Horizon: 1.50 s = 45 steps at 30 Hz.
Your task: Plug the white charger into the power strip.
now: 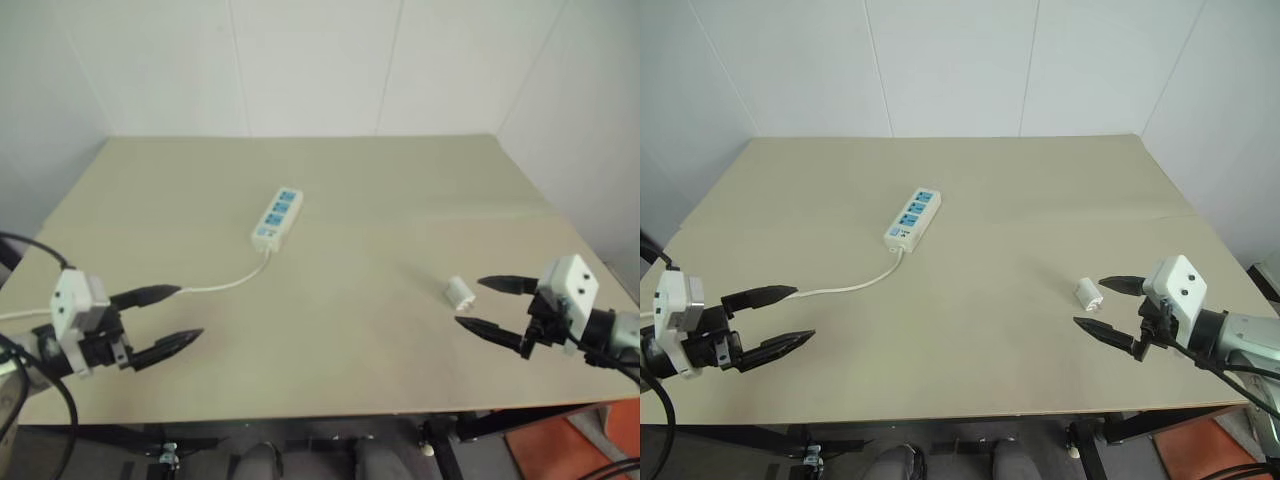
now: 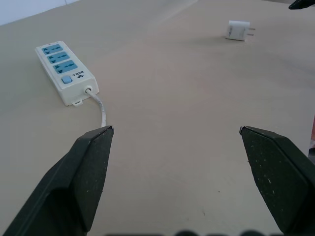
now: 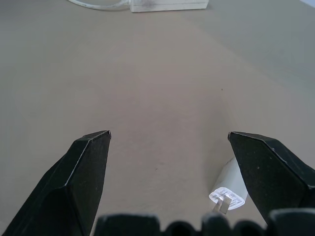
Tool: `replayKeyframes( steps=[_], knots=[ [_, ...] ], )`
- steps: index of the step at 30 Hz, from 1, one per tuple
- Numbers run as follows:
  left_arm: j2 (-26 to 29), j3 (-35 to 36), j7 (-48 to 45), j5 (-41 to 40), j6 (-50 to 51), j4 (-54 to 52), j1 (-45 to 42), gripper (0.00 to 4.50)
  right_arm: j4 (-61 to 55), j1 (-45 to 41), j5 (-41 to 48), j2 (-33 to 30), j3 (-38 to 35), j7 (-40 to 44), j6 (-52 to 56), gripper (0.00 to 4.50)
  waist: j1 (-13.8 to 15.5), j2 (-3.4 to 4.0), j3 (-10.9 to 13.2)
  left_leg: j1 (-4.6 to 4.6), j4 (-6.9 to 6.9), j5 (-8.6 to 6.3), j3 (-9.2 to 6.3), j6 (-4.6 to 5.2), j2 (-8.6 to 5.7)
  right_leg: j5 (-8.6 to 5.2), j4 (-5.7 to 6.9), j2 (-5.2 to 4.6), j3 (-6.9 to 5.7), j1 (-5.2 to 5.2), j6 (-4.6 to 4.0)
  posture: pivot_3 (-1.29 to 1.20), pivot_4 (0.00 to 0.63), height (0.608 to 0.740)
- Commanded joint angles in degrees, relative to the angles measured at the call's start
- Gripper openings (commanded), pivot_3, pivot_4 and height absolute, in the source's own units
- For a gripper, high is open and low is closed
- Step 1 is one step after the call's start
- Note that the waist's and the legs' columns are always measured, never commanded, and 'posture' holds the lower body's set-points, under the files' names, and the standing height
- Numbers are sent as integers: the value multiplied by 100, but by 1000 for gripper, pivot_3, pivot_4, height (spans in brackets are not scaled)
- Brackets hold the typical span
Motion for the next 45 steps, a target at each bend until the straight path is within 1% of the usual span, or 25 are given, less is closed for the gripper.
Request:
replayKeyframes(
  steps=[1, 10, 12, 16, 18, 20, 22, 27, 28, 32, 35, 38, 41, 42, 45],
  knots=[
    [13, 15, 29, -79, -42, -115, -48, 4472, -168, 4, 22, -94, -244, -23, -134, 4500, 1, 0, 0, 0, 0, 0, 0, 0, 0, 0, 0, 0, 0, 0, 0, 0, 150, 740],
    [-6, -81, 74, -99, -46, -138, -118, 4472, -130, -2, -28, -69, -223, -41, -200, 4500, 1, 0, 0, 0, 0, 0, 0, 0, 0, 0, 0, 0, 0, 0, 0, 0, 150, 740],
    [-44, -176, 179, 12, -105, -113, -193, 4472, -119, -12, -35, -68, -211, -45, -221, 4500, 3, 0, 0, 0, 0, 0, 0, 0, 0, 0, 0, 0, 0, 0, 0, 0, 150, 740],
    [-158, -570, 682, 375, -90, 31, -563, 4472, -116, -67, -42, -48, -164, -80, -264, 4500, 19, -2, 0, 1, 0, 0, 0, 0, -1, 2, 0, 0, 0, 3, 3, 0, 150, 740],
    [-184, -978, 1081, 735, 30, 208, -951, 4472, -137, -115, -33, -33, -130, -105, -268, 4500, 33, -2, 1, 1, 1, 0, -1, 0, -1, 4, -1, 0, -1, 6, 6, 0, 150, 740],
    [-216, -1311, 1277, 974, 62, 413, -1293, 4472, -163, -151, -26, -22, -117, -127, -264, 4500, 38, -3, 1, 2, 1, 0, -2, 0, -3, 10, -1, 0, -1, 8, 17, 0, 150, 740],
    [-312, -1698, 1474, 1206, 145, 714, -1739, 4472, -191, -193, -33, -4, -88, -152, -268, 4500, 34, -4, 1, 2, 1, 0, -2, 0, -4, 27, -3, 0, -1, 11, 47, 0, 150, 740],
    [-733, -2830, 2113, 2093, 586, 1935, -3111, 4472, -306, -246, -12, 50, -43, -262, -263, 4500, 42, -6, 2, 0, 1, 1, -6, 1, -10, 33, -5, 1, -1, 12, 57, 0, 150, 740],
    [-806, -2950, 2160, 2190, 653, 2144, -3294, 4472, -316, -260, -14, 55, -28, -280, -259, 4500, 40, -7, 3, 0, 2, 1, -7, 1, -10, 34, -6, 0, -1, 12, 58, 0, 150, 740],
    [-1397, -3563, 2492, 2773, 756, 3577, -4287, 4472, -346, -359, -13, 56, 20, -323, -284, 4500, 26, -9, 4, -6, 2, 1, -9, 1, -15, 37, -9, -1, 0, 11, 63, 0, 150, 740],
    [-1709, -3750, 2453, 2951, 668, 4239, -4710, 4472, -408, -378, 13, 49, -2, -347, -250, 4500, 11, -11, 5, -9, 3, 1, -11, 1, -17, 38, -9, -1, 1, 10, 64, 0, 150, 740],
    [-1920, -3842, 2389, 3093, 479, 4759, -4975, 3863, -511, -323, 39, 65, -43, -375, -226, 4500, 27, -11, 5, -12, 3, 1, -14, 1, -20, 38, -9, -2, 0, 10, 65, 0, 150, 740],
    [-2082, -3901, 2432, 3251, 359, 5212, -5164, 2872, -601, -284, 58, 82, -61, -417, -201, 4500, 35, -11, 5, -9, 4, 1, -15, 1, -22, 40, -8, -3, 1, 12, 68, 0, 150, 740],
    [-2109, -3911, 2395, 3268, 319, 5254, -5165, 2593, -618, -272, 64, 83, -73, -424, -199, 4500, 38, -11, 5, -6, 6, 1, -15, 1, -23, 41, -7, -4, 1, 16, 69, 0, 150, 740],
    [-2138, -3896, 2301, 3301, 279, 5246, -5125, 1552, -643, -242, 78, 76, -100, -434, -199, 4500, 34, -11, 4, 6, 7, 1, -15, 1, -26, 41, -8, -6, 3, 29, 71, 0, 150, 740]
  ],
)
